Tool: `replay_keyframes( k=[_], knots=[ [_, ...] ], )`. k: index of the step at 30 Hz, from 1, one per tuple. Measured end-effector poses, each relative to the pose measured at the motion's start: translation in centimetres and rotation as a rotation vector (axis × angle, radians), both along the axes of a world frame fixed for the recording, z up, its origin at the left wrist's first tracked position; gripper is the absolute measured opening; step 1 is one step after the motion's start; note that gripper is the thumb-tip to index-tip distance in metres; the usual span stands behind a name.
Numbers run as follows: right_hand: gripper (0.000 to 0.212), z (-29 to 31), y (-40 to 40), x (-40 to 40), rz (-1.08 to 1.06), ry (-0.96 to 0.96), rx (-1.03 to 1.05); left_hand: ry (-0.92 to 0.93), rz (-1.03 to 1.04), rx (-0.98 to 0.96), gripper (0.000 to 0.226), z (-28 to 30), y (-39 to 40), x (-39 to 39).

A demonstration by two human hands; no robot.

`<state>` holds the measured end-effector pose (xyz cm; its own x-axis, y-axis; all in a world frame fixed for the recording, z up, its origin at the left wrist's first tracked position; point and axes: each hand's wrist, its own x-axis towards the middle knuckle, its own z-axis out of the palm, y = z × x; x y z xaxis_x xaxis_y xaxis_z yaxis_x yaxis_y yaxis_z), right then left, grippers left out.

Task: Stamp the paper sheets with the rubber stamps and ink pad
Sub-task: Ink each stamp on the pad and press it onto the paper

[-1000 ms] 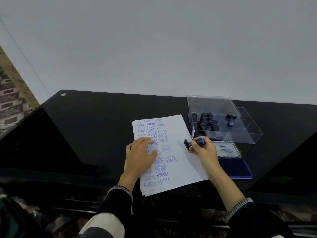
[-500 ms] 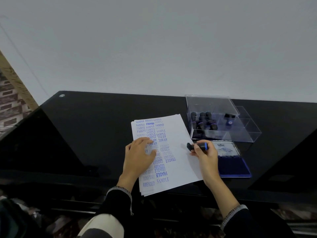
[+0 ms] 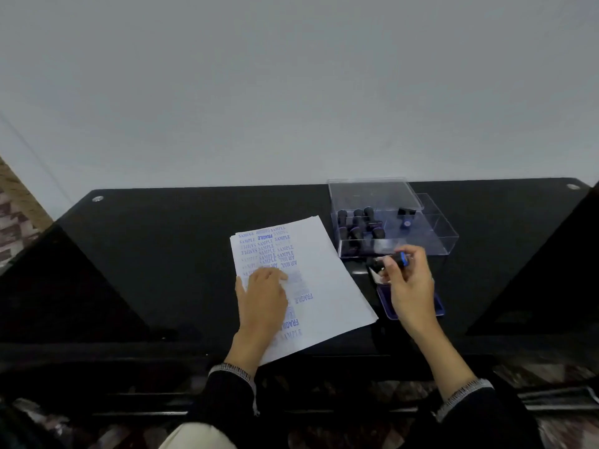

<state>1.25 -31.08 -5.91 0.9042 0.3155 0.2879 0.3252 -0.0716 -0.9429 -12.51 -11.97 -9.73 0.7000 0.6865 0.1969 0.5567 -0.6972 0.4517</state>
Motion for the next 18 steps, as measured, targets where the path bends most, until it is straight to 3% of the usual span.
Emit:
replay_keyframes(
  k=[2,6,12,18],
  knots=[
    [0.012,-0.1,-2.3,1.0,-0.029,-0.010,-0.023,-0.093,-0.047,-0.052,0.029,0.0,-2.5,1.2],
    [0.029,-1.2,-5.7,2.0,-0.067,-0.064,-0.103,-0.264,-0.357,-0.189,0.026,-0.2,-7.3,4.0],
    [0.036,-2.2,-7.2,1.8,-0.075,-0.131,-0.222,-0.115,-0.533,-0.111,0.061,-1.0,-10.7,6.1],
    [0.026,-3.0,-7.0,1.6,-0.072,-0.143,-0.242,-0.075,-0.522,-0.029,0.063,-1.8,-10.7,6.0]
  ],
)
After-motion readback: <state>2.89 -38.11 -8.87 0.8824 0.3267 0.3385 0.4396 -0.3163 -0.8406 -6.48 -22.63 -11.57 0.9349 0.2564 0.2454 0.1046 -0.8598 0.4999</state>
